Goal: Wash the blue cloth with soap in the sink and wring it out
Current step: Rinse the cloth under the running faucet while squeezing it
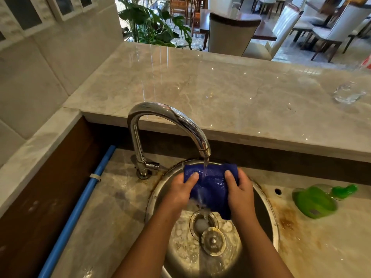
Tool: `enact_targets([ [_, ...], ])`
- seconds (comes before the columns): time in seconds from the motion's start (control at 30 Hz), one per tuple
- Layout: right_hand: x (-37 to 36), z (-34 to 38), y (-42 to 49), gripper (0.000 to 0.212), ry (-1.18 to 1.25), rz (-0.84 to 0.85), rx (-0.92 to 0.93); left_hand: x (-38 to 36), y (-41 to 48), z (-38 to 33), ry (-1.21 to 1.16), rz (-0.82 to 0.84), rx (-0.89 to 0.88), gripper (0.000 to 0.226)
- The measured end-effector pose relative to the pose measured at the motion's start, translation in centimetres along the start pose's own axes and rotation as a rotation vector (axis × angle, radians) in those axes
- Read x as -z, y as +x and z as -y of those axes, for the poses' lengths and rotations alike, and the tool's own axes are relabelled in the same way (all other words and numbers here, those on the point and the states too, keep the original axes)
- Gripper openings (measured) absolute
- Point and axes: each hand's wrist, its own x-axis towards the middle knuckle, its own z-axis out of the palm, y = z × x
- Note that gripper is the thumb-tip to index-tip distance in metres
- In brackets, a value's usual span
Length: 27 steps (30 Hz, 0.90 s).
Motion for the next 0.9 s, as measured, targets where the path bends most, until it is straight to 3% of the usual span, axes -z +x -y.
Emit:
enact_targets([
  [0.23,-1.3,-1.2,-0.7,0.021,0.435,0.058,-0.341,-0.5,-0.5,-0.5,0.073,-0.118,-0.143,0.023],
  [0.43,-2.6,-2.5,-2.4,0.043,0.749,0.201,-0.728,-1.5,-1.3,-0.5,0.090,-0.043,-0.195,0.017],
  [0.63,-1.7,-0.9,-1.1,0.021,0.582,0.070,-0.442,-0.4,-0.3,-0.3,0.155,-0.178,-0.166,0.013],
  [0.73,-1.9,0.3,-1.1,0.023,0.421,0.107,-0.283,-0.6,-0.6,0.0,-0.073,-0.198,-0.042,0.029],
  [0.9,-2.9,-0.1,-2.1,0.030,0.100,0.191,0.020,-1.3,-1.4,0.0,-0.578,-0.025,0.073,0.032],
])
